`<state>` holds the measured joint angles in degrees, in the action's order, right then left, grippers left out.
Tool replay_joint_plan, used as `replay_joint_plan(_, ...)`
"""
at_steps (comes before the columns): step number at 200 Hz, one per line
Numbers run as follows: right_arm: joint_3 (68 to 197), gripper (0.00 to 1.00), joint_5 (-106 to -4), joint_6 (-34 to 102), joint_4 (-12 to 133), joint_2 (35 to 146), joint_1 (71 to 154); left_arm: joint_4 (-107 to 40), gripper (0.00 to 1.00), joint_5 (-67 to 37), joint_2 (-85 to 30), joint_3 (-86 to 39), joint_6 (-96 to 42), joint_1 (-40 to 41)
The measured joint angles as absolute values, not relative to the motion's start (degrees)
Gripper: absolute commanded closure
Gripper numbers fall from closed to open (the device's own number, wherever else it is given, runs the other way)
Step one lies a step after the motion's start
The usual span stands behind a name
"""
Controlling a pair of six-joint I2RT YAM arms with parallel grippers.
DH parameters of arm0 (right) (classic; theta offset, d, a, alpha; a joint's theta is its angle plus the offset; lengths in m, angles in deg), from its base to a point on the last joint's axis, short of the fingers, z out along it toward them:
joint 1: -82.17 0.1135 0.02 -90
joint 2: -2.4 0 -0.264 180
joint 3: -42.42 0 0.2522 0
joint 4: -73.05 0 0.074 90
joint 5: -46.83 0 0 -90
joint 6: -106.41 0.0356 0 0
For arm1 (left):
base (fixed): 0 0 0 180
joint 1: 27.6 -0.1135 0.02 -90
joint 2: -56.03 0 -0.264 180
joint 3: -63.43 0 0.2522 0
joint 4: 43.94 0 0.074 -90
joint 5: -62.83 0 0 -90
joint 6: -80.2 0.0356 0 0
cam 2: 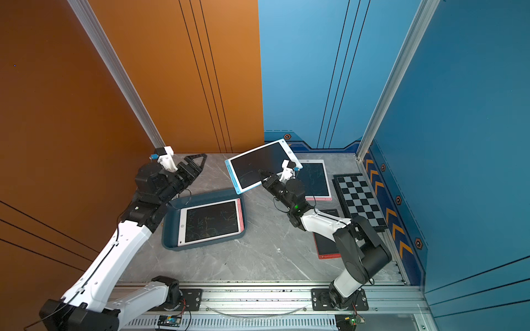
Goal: Take out the writing tablet from the storage box
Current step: Place the writing tablet at the center of the board.
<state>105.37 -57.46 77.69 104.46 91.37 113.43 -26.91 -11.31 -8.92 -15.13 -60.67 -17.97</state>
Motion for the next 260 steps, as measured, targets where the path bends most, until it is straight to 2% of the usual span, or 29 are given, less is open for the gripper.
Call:
replay_joint_plan(40,108.52,1.00,-66.70,62.93,83.06,81.84,109.08,-20.82,0.04,7.72,-24.06,-28.18,-52.93,-19.13)
replay_joint_plan(95,108.52,1.00,-77.78,59.57,74.60,75.96,104.32,-17.03,0.03,24.09,-38.29,-35.61,-46.55,-16.33)
replay_joint_plan(133,108.52,1.00,-83.12,59.09,72.07,75.76,103.53,-16.38,0.06,28.55,-41.50,-36.68,-44.01,-11.35)
replay_joint_plan(160,108.52,1.00,-84.93,58.59,71.19,75.70,103.14,-16.33,0.13,30.26,-42.93,-38.04,-43.14,-9.07)
replay_joint_plan(164,108.52,1.00,-85.10,58.54,71.15,75.68,103.05,-16.36,0.19,30.41,-43.12,-38.28,-43.09,-8.92)
replay_joint_plan(193,108.52,1.00,-86.35,58.21,71.09,75.30,102.68,-16.38,0.36,31.20,-44.19,-39.52,-42.50,-7.92)
replay_joint_plan(260,107.78,1.00,-88.62,58.15,70.28,73.62,100.98,-16.42,0.24,30.72,-44.46,-39.94,-42.26,-10.01)
